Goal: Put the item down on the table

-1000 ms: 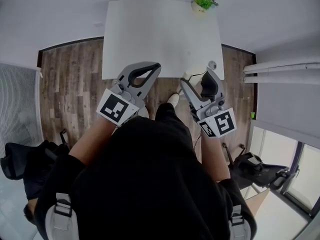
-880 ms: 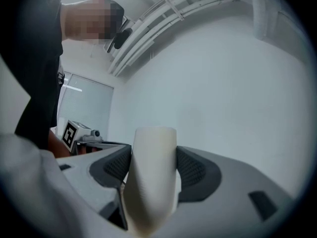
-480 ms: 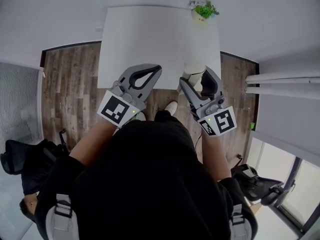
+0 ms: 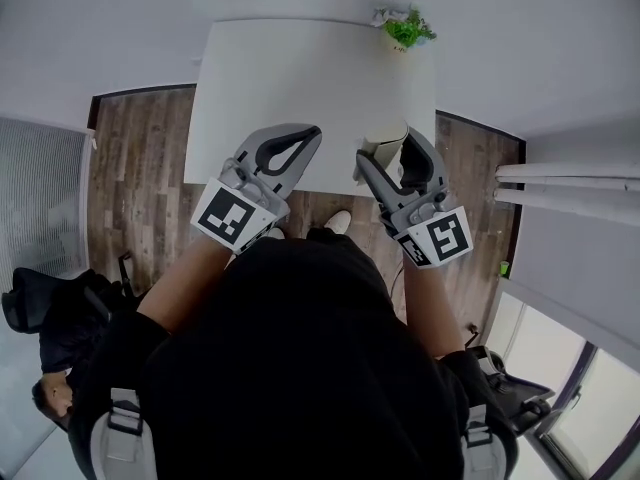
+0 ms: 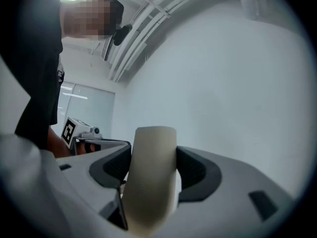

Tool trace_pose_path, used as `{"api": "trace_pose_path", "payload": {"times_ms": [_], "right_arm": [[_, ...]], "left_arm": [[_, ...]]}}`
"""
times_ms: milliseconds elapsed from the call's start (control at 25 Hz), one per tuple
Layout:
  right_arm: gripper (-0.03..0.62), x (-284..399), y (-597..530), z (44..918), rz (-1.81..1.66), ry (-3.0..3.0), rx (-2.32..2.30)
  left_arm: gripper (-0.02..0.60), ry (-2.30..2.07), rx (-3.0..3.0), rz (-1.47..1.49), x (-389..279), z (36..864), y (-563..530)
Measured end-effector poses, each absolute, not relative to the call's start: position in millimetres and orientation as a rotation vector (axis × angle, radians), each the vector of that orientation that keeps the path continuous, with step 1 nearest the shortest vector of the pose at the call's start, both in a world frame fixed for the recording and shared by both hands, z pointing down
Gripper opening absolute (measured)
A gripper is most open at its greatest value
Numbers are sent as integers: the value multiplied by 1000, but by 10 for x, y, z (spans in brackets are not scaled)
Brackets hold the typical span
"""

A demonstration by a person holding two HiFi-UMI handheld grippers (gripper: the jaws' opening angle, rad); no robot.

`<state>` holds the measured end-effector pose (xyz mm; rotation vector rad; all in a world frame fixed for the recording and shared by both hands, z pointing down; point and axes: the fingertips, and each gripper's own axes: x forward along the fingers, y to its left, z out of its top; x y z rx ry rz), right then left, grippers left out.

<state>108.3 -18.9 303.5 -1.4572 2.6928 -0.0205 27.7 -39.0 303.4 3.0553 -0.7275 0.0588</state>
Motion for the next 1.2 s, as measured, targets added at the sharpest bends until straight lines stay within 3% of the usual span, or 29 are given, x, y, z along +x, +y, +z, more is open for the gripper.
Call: {"api": "trace_pose_path", "payload": {"times_ms": [560, 1200], "right_arm": [[288, 1792, -509, 3255, -100, 2746, -1346], [288, 1771, -1215, 3664, -237, 2822, -1464]], "left_arm": [[-6, -845, 3014, 129, 1015, 3154, -595], [-6, -825, 3009, 127, 957, 3418, -1281]]}}
